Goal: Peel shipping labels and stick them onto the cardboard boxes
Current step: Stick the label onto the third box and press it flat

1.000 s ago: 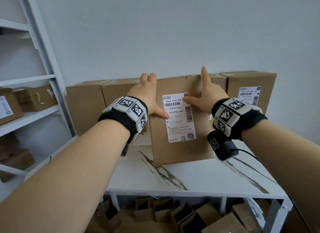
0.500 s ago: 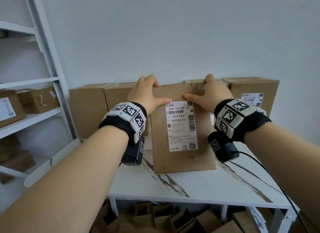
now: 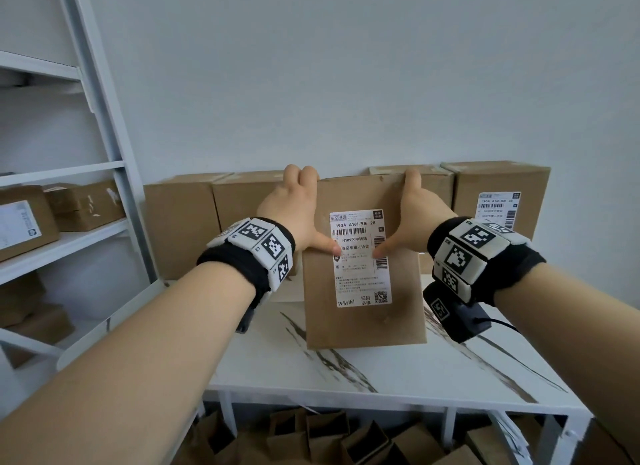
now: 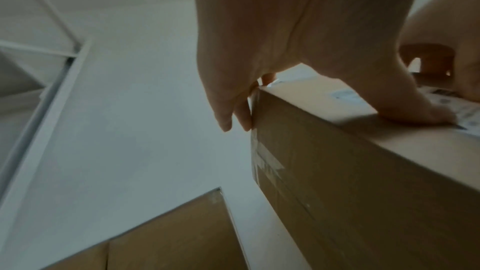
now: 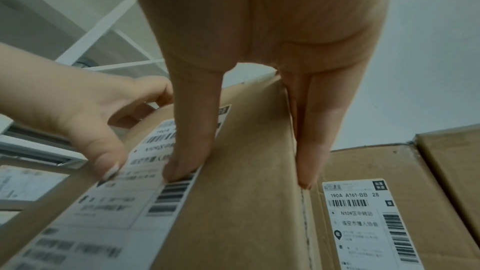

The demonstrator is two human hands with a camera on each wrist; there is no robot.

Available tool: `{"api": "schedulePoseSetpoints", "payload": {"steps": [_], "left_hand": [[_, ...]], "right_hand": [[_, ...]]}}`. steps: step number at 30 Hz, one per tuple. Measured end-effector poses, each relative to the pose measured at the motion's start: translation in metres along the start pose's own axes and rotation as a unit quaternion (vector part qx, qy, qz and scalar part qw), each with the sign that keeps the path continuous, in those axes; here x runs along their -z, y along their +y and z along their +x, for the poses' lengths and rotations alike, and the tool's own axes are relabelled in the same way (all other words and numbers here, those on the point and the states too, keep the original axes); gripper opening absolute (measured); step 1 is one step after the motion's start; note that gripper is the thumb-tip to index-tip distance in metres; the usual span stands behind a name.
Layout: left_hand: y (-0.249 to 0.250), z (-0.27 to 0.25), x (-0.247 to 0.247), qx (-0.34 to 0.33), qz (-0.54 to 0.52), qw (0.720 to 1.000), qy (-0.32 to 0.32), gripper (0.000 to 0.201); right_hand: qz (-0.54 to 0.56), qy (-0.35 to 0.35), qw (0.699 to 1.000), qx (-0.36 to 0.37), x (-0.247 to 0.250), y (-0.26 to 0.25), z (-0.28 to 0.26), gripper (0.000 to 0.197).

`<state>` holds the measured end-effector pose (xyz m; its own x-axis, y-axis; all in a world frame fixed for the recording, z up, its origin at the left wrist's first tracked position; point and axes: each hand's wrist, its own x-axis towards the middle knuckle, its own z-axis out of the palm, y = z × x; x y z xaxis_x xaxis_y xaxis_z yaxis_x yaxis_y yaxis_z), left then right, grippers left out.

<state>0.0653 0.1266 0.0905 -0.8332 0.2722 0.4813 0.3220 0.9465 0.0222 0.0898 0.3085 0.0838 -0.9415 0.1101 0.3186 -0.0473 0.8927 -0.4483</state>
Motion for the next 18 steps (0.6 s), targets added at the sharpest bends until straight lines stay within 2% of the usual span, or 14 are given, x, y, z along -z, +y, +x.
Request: {"api": "schedulePoseSetpoints", "payload": {"steps": [3, 7, 8, 11, 13, 18], "left_hand": [[0.003, -0.003, -0.001, -0.001, 0.031, 1.000, -0.001, 0.107], [0.001, -0.007, -0.014, -0.015, 0.029, 0.999, 0.042, 0.087], [-0.001, -0.009, -0.019, -0.020, 0.025, 0.998, 0.052, 0.081], [-0.005, -0.006, -0.026, -0.015, 0.000, 0.997, 0.074, 0.070], [-0.008, 0.001, -0.024, -0.008, -0.022, 0.997, 0.079, 0.067], [-0.021, 0.010, -0.024, 0.048, -0.108, 0.991, 0.057, 0.073]], "right_hand": [[-0.001, 0.002, 1.000, -0.003, 0.001, -0.001, -0.002, 0.121], [0.000, 0.041, 0.999, 0.015, -0.007, 0.000, -0.005, 0.072], [-0.007, 0.052, 0.998, 0.019, -0.012, 0.002, -0.006, 0.064], [0.005, 0.081, 0.996, 0.042, -0.023, 0.008, -0.006, 0.068], [0.009, 0.072, 0.996, 0.055, -0.023, 0.010, -0.004, 0.075], [0.011, 0.058, 0.996, 0.069, -0.024, 0.006, 0.003, 0.067]]}}
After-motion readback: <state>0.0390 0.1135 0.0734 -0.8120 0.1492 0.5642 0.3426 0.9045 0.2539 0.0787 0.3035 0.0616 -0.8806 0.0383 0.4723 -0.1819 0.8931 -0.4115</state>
